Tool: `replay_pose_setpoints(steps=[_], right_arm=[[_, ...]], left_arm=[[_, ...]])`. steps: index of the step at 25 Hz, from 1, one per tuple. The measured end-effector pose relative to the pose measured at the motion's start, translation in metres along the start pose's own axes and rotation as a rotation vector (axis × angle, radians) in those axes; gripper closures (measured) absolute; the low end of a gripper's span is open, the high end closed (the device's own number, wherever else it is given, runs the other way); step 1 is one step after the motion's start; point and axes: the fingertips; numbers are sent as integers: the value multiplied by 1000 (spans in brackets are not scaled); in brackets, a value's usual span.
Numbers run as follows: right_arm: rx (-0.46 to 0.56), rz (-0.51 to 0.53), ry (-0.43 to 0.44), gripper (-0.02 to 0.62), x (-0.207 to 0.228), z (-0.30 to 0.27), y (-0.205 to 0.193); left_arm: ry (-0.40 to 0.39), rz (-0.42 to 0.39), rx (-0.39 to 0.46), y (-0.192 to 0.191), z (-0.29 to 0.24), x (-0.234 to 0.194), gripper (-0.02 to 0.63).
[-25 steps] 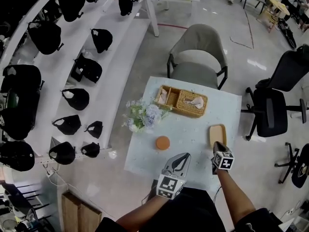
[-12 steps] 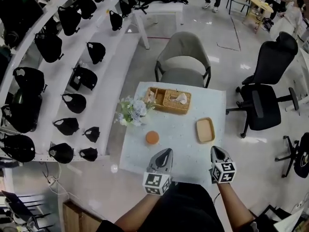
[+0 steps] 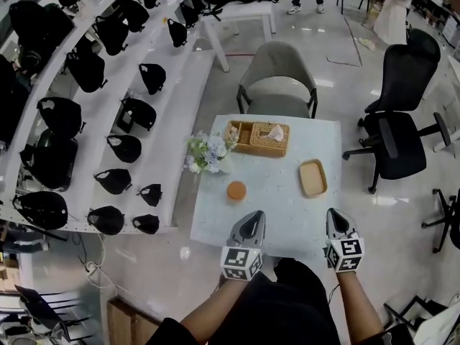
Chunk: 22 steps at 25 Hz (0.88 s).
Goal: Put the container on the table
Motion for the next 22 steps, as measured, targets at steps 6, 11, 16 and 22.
replay_pose_setpoints(steps=[6,11,16,22], right_arm=[[101,111,-58,597,-57,21,42],[179,78,-59,597,-131,17,69],[206,111,-104,597,-178,6,77],[220,134,-121,597,-226,-16,75]], left_arm=[[-47,-17,74,31,31,-28,594],[-58,-11,151,56,70,-76,594],[-28,21,206,67,105,-132,594],[-33,6,208,61,125,-189,594]])
Point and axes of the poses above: the fingertips, and each gripper's own axes: z backward along the fingers, x to its right, y out of its top, and after that the axes turned 14 degrees about y, right-handed
